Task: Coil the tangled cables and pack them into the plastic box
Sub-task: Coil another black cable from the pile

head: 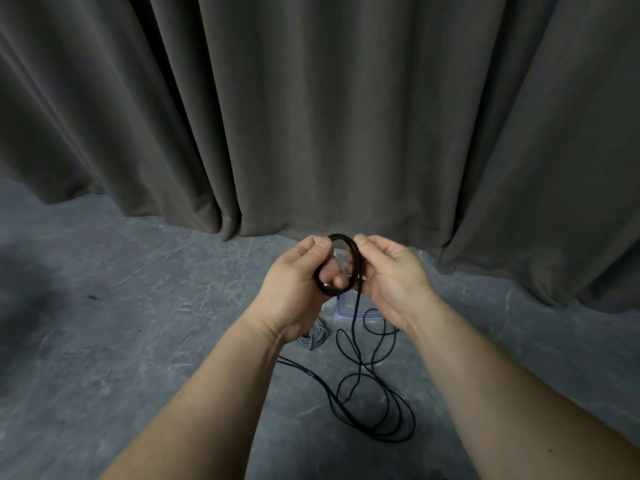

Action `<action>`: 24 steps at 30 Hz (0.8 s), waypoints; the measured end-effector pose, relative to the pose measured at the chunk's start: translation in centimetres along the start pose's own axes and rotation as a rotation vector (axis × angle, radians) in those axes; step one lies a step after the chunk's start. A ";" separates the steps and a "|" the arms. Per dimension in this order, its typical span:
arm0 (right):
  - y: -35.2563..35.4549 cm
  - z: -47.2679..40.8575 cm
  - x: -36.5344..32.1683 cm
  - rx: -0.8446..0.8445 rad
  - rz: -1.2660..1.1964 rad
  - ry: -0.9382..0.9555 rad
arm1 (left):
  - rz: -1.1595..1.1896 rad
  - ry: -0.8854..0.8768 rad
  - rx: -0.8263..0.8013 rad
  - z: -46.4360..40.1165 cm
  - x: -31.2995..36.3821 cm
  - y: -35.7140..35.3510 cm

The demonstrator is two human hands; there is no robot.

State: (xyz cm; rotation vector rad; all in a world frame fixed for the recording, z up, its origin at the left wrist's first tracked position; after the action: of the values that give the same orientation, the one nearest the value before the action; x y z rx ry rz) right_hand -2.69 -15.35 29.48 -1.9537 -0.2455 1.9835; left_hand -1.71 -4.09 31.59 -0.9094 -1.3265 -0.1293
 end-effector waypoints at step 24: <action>-1.2 0.6 0.0 -0.060 1.239 0.081 | 0.323 -0.190 0.442 0.5 3.0 6.2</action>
State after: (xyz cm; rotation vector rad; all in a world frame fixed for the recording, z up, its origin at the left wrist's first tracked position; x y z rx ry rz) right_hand -3.18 -14.20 29.91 -2.4813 1.2228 2.4757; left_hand 2.32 1.56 31.14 -0.7535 -1.2922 0.4941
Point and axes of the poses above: each hand's wrist, its own z-axis away from the middle knuckle, its own y-axis out of the back of the hand, x = y × z, the point moved 6 cm from there along -z, towards the middle knuckle, and after that the axes turned 9 degrees about -x, right-handed, at the moved point
